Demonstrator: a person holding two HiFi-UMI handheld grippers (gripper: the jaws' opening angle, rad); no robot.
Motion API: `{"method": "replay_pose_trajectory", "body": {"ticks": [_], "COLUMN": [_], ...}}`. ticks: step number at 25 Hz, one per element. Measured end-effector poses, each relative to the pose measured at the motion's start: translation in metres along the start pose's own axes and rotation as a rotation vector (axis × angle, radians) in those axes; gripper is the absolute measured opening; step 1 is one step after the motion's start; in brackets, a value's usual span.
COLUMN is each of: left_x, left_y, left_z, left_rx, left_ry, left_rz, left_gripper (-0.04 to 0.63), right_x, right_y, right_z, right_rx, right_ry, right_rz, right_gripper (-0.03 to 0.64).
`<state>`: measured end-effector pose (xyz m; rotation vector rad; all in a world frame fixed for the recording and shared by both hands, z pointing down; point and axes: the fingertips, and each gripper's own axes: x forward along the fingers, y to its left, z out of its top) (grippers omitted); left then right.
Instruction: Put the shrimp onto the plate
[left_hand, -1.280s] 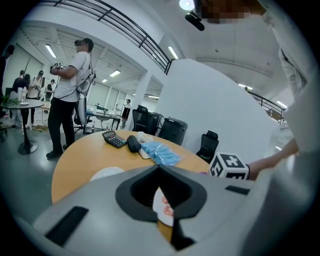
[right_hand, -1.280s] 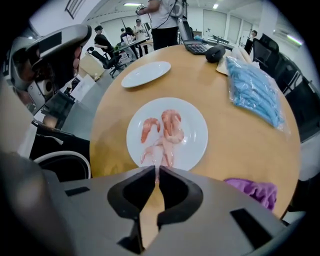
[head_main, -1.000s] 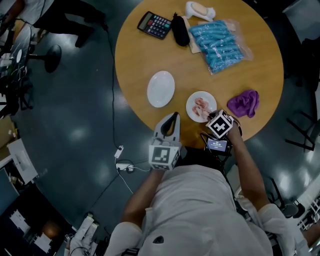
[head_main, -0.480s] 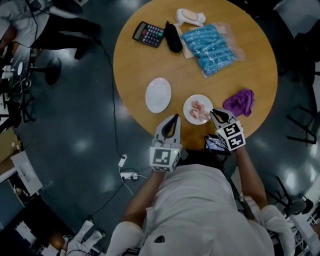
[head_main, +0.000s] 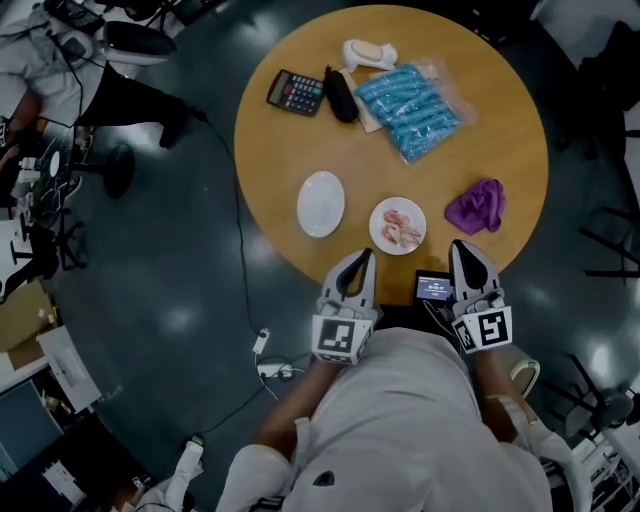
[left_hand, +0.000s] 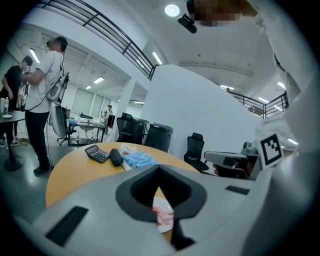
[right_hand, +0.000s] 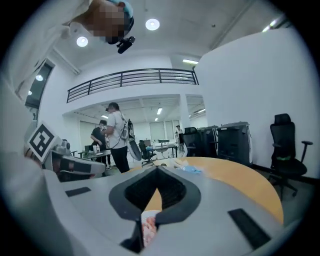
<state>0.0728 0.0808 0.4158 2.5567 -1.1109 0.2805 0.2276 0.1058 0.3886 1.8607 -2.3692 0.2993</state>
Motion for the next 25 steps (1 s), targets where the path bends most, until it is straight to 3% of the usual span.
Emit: {"method": "replay_pose_trajectory", "body": {"ticks": [7,25], "left_x": [-0.001,0.01], "left_y": [-0.004,-0.002], "left_z": [-0.002,0.005], "left_rx": [0.001,0.018], "left_ry": [0.008,0.013], "left_rz": [-0.006,-0.004], "left_gripper": [0.008,0.008], "right_x": [-0.007,0.0], "right_y": [0.023,0.02], "right_z": [-0.015,-0.02], "right_rx": [-0.044,-0.016], "right_ry": [0.035,0.029], "right_rz": [0.013,0.044], "right_gripper": [0.017,0.017]}}
